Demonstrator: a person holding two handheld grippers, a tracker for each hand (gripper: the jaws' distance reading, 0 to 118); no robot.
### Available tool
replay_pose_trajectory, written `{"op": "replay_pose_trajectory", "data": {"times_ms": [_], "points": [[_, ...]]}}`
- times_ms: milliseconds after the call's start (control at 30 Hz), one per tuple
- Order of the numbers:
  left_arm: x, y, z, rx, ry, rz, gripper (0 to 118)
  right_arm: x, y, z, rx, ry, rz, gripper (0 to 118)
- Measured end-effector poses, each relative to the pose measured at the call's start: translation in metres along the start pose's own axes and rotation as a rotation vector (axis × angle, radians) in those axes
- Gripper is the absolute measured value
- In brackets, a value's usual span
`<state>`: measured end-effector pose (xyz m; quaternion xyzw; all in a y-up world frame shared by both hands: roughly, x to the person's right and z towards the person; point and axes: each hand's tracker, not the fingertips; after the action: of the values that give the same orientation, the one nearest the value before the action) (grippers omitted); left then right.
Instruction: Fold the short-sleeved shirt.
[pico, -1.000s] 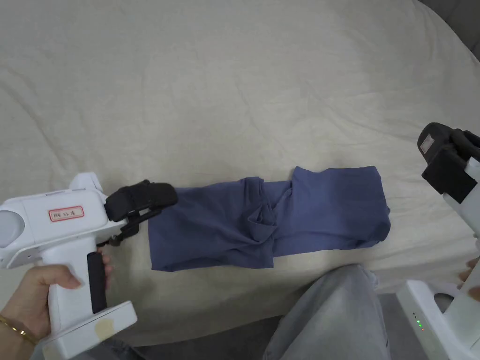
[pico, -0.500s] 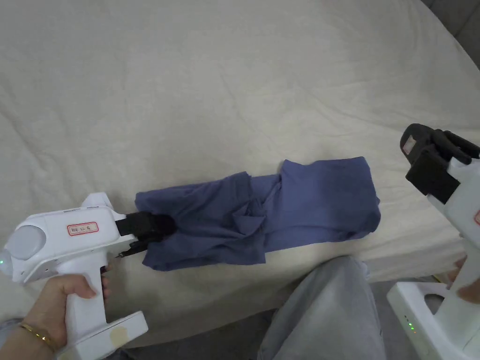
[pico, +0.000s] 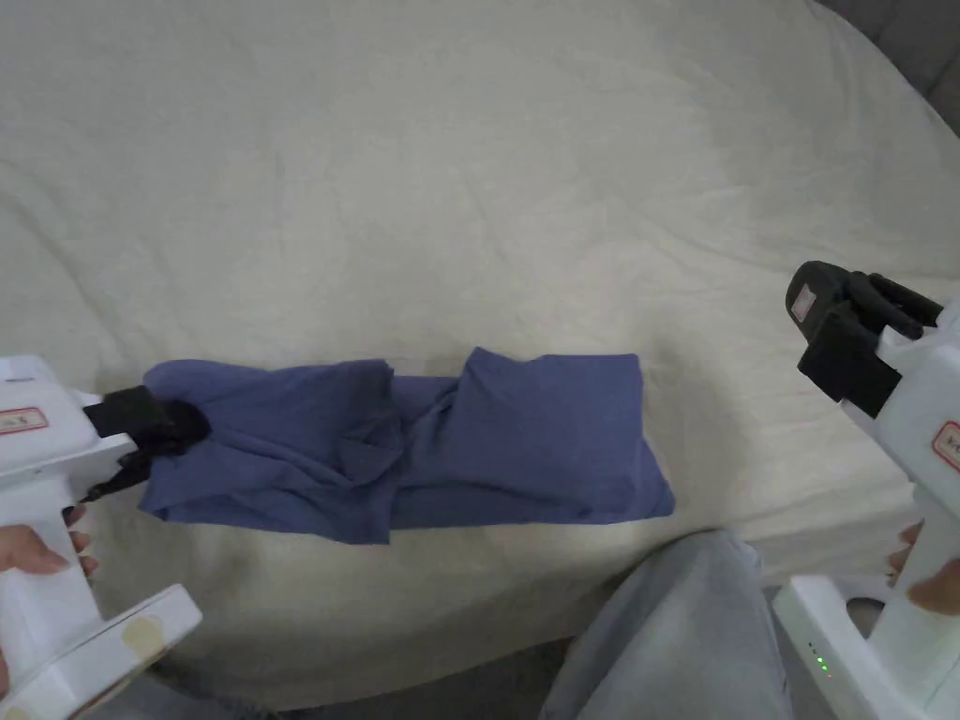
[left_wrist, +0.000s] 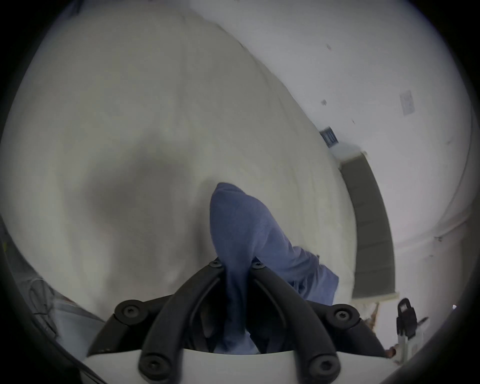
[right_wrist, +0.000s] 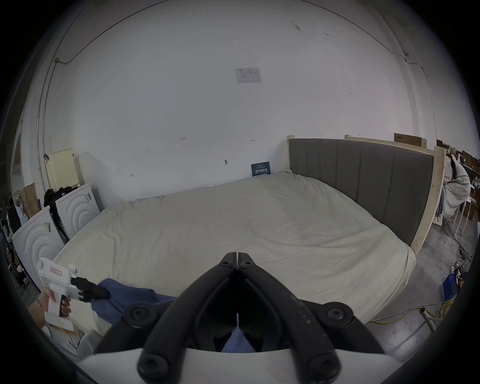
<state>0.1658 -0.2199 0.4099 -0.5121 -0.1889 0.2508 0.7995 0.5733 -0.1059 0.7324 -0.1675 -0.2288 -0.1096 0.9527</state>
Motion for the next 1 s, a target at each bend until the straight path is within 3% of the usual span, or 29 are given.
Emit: {"op": "replay_pose_trajectory", "data": {"times_ms": [133,233,467,667,700,767,833,933,1000], "points": [[-0.016,0.019,0.044,0.188,0.111,0.040,12,-0.005,-0.002,-0.005,-0.009,0.024,0.003,1],[0.002,0.016,0.065,0.243,0.192,-0.042,12,-0.007,-0.003,-0.008,-0.015,0.037,0.007,1],[0.101,-0.031,0.065,0.104,0.006,-0.413,12,-0.005,-0.007,-0.005,-0.011,0.048,-0.001,1],[0.167,-0.071,-0.004,-0.085,-0.073,-0.526,13,0.004,-0.007,0.008,0.005,0.029,-0.007,1],[0.173,-0.077,-0.019,-0.111,-0.085,-0.535,20,0.007,-0.007,0.010,0.007,0.022,-0.011,1],[0.184,-0.091,-0.054,-0.196,-0.112,-0.540,55,0.014,-0.007,0.015,0.010,-0.002,-0.017,1],[0.192,-0.103,-0.081,-0.280,-0.119,-0.529,75,0.022,-0.007,0.018,0.011,-0.024,-0.022,1],[0.202,-0.115,-0.105,-0.327,-0.111,-0.582,75,0.032,-0.007,0.024,0.016,-0.055,-0.035,1],[0.212,-0.119,-0.098,-0.278,-0.082,-0.623,67,0.038,-0.007,0.026,0.015,-0.071,-0.037,1]]}}
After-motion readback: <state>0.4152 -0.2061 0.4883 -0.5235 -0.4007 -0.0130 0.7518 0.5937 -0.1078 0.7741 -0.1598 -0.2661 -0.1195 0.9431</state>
